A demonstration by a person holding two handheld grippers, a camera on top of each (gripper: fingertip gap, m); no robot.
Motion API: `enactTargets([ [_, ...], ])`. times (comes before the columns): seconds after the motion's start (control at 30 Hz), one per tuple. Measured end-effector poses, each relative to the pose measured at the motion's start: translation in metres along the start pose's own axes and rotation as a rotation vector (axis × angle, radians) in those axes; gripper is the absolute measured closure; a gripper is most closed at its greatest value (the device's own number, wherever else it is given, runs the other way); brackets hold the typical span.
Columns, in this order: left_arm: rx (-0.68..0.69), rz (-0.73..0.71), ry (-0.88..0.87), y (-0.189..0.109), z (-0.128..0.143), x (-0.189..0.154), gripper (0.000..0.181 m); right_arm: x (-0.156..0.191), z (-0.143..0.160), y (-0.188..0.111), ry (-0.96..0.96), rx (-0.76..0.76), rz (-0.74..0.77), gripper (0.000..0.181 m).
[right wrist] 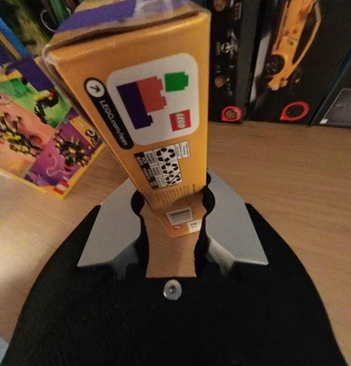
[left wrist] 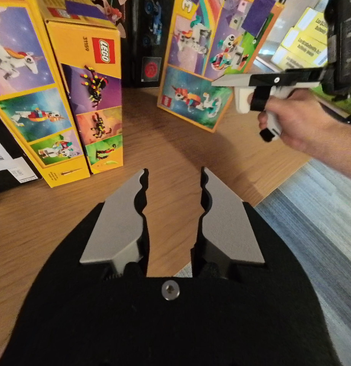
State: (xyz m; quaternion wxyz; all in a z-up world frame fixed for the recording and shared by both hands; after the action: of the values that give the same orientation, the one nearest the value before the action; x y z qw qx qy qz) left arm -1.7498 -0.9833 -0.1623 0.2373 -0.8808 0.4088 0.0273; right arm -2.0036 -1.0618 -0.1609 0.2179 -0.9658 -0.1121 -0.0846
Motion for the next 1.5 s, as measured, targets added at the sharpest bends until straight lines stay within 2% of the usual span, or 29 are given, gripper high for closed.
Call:
enactTargets([
  [0.1,-0.007,-0.021,-0.027,-0.003,0.001,0.003,0.130,0.052,0.006,0.013,0.067,-0.053,0.136,0.123],
  [0.13,-0.007,-0.029,-0.041,-0.004,0.002,0.004,0.130,0.070,0.008,0.020,0.082,-0.058,0.138,0.123],
  [0.23,-0.018,-0.040,-0.096,-0.011,0.004,0.007,0.130,0.120,0.013,0.042,0.101,-0.042,0.041,0.121],
  [0.33,-0.026,-0.048,-0.126,-0.021,0.008,0.010,0.130,0.150,0.019,0.056,0.111,0.005,-0.062,0.119],
  [0.53,-0.020,-0.057,-0.179,-0.043,0.025,0.020,0.131,0.154,0.022,0.056,0.047,0.043,-0.080,0.121],
  [0.6,-0.014,-0.060,-0.204,-0.050,0.032,0.023,0.131,0.163,0.023,0.055,0.012,0.064,-0.127,0.118],
  [0.7,-0.007,-0.065,-0.238,-0.060,0.041,0.026,0.132,0.174,0.026,0.058,-0.038,0.071,-0.204,0.122],
  [0.9,0.001,-0.056,-0.255,-0.082,0.045,0.030,0.133,0.161,0.029,0.045,0.039,0.013,-0.315,0.110],
  [0.97,-0.001,-0.054,-0.246,-0.090,0.045,0.031,0.133,0.160,0.017,0.035,0.049,-0.068,-0.396,0.106],
  [1.07,0.003,-0.047,-0.239,-0.101,0.045,0.031,0.133,0.158,0.003,0.029,-0.018,-0.128,-0.440,0.088],
  [1.13,0.009,-0.048,-0.237,-0.108,0.048,0.031,0.133,0.157,0.004,0.037,-0.083,-0.076,-0.429,0.090],
  [1.2,0.013,-0.052,-0.241,-0.114,0.052,0.032,0.133,0.158,0.009,0.044,-0.153,0.006,-0.425,0.113],
  [1.27,0.020,-0.056,-0.252,-0.123,0.056,0.032,0.133,0.156,0.010,0.046,-0.182,0.059,-0.390,0.119],
  [1.37,-0.001,-0.060,-0.268,-0.146,0.056,0.029,0.134,0.161,0.009,0.018,-0.190,0.051,-0.344,0.118],
  [1.43,-0.032,-0.085,-0.243,-0.174,0.049,0.028,0.134,0.169,0.012,-0.025,-0.254,0.035,-0.287,0.118],
  [1.5,-0.063,-0.121,-0.185,-0.214,0.035,0.027,0.134,0.182,0.017,-0.084,-0.351,0.026,-0.215,0.117],
])
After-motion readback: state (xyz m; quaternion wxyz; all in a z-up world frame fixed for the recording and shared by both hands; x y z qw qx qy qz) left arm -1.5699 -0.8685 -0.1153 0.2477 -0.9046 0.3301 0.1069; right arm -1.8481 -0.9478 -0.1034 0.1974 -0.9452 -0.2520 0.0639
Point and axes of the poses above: each gripper's, where its closed fingertips meet, y out along the fingers, z out of its underside, x = y × z across the jaws, the point moved 4 cm from there along -y, back along the fingers, and after that the axes turned 2 degrees about -z, right-handed, at the moved point
